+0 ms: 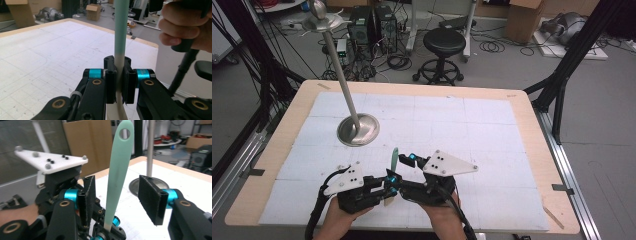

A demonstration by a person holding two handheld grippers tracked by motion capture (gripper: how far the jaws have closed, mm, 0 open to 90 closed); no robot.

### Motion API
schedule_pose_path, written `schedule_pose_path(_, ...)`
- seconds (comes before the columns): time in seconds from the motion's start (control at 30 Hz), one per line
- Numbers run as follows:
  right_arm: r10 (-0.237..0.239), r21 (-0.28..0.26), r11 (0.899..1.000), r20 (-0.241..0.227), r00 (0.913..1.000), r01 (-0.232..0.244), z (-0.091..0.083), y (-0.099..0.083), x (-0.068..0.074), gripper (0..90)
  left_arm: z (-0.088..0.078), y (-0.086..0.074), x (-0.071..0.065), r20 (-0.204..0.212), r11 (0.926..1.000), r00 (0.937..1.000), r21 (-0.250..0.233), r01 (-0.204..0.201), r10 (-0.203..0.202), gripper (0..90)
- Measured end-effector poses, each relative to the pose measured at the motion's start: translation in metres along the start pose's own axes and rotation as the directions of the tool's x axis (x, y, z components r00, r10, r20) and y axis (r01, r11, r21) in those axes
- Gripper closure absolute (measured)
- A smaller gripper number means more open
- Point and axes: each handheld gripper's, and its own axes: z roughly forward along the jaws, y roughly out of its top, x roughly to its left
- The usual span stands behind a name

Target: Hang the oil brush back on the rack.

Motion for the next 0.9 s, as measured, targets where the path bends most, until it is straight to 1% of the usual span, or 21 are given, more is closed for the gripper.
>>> schedule_pose_path(0.1, 0.012, 0.007, 1.0, 0.02, 0.9997, -0.012, 0.0026, 0.0008, 0.0014, 55.7, 0.0023, 0.0002, -0.0012, -0.011, 1.0, 0.9999, 0.002, 0.0, 0.0, 83.7)
schedule_pose_path(0.17, 0.034, 0.02, 0.999, 0.025, 0.9991, -0.034, 0.0047, 0.0007, 0.0014, 61.1, 0.0035, 0.0001, -0.002, -0.019, 1.0, 0.9998, 0.007, 0.001, -0.001, 83.7)
schedule_pose_path(0.2, 0.034, 0.02, 0.999, 0.025, 0.9991, -0.034, 0.0047, 0.0007, 0.0014, 61.1, 0.0038, 0.0, -0.0022, -0.02, 0.9999, 0.9998, 0.01, 0.003, -0.003, 83.7)
schedule_pose_path(0.23, 0.042, 0.021, 0.999, 0.029, 0.9987, -0.043, 0.005, 0.0004, 0.0011, 63.0, 0.0042, -0.0002, -0.0025, -0.022, 1.0, 0.9998, 0.008, 0.003, -0.003, 83.7)
schedule_pose_path(0.27, 0.052, 0.028, 0.998, 0.035, 0.998, -0.053, 0.0052, 0.0003, 0.0006, 67.0, 0.0042, -0.0002, -0.0029, -0.023, 1.0, 0.9997, 0.009, 0.002, -0.002, 83.7)
schedule_pose_path(0.3, 0.052, 0.028, 0.998, 0.035, 0.998, -0.053, 0.0052, 0.0003, 0.0006, 67.0, 0.0043, -0.0003, -0.0031, -0.027, 1.0, 0.9996, 0.007, 0.003, -0.003, 83.7)
schedule_pose_path(0.33, 0.057, 0.027, 0.998, 0.039, 0.9976, -0.058, 0.0048, 0.0003, -0.0002, 69.9, 0.0043, -0.0002, -0.0031, -0.028, 1.0, 0.9996, 0.007, 0.005, -0.005, 83.7)
schedule_pose_path(0.37, 0.057, 0.027, 0.998, 0.039, 0.9976, -0.058, 0.0048, 0.0003, -0.0002, 69.9, 0.0043, -0.0002, -0.0031, -0.03, 1.0, 0.9995, 0.008, 0.005, -0.005, 83.7)
schedule_pose_path(0.43, 0.067, 0.026, 0.997, 0.035, 0.9971, -0.068, 0.0043, 0.0005, -0.0005, 73.1, 0.0047, -0.0002, -0.0027, -0.026, 0.9999, 0.9997, 0.013, 0.004, -0.004, 83.7)
schedule_pose_path(0.47, 0.073, 0.033, 0.997, 0.03, 0.9969, -0.074, 0.0043, 0.0002, -0.0008, 74.3, 0.0051, -0.0004, -0.003, -0.029, 0.9999, 0.9996, 0.015, 0.002, -0.002, 83.7)
schedule_pose_path(0.6, 0.081, 0.039, 0.996, 0.021, 0.9965, -0.082, 0.0042, 0.0003, -0.0009, 75.3, 0.0058, -0.0008, -0.0033, -0.027, 0.9999, 0.9996, 0.015, -0.002, 0.003, 83.7)
schedule_pose_path(0.7, 0.073, 0.038, 0.997, 0.005, 0.9973, -0.073, 0.0029, 0.0009, -0.0007, 76.0, 0.0053, -0.0006, -0.0029, -0.004, 0.9999, 1.0, 0.01, -0.003, 0.003, 83.5)
schedule_pose_path(0.73, 0.069, 0.04, 0.997, -0.007, 0.9976, -0.068, 0.002, 0.0013, -0.001, 76.2, 0.0052, -0.0005, -0.0019, 0.02, 0.9999, 0.9998, 0.011, 0.007, -0.007, 79.9)
schedule_pose_path(0.77, 0.069, 0.04, 0.997, -0.007, 0.9976, -0.068, 0.002, 0.0013, -0.001, 76.2, 0.0052, 0.0, -0.0006, 0.045, 0.9997, 0.9989, 0.016, 0.017, -0.017, 79.9)
schedule_pose_path(0.8, 0.052, 0.052, 0.997, -0.009, 0.9986, -0.052, 0.0006, 0.0015, -0.0022, 76.4, 0.0038, 0.0006, 0.0019, 0.072, 0.9998, 0.9972, 0.011, 0.018, -0.019, 72.4)
schedule_pose_path(0.83, 0.052, 0.052, 0.997, -0.009, 0.9986, -0.052, 0.0006, 0.0015, -0.0022, 76.4, 0.0038, 0.0006, 0.0019, 0.072, 0.9998, 0.9972, 0.011, 0.018, -0.019, 68.4)
schedule_pose_path(0.87, 0.058, 0.046, 0.997, -0.035, 0.9977, -0.057, -0.0022, 0.0011, -0.0063, 76.5, 0.0014, 0.0015, 0.0052, 0.092, 0.9993, 0.9951, 0.008, 0.036, -0.037, 65.0)
schedule_pose_path(0.9, 0.058, 0.046, 0.997, -0.035, 0.9977, -0.057, -0.0022, 0.0011, -0.0063, 76.5, 0.0014, 0.0015, 0.0052, 0.092, 0.9993, 0.9951, 0.008, 0.036, -0.037, 62.9)
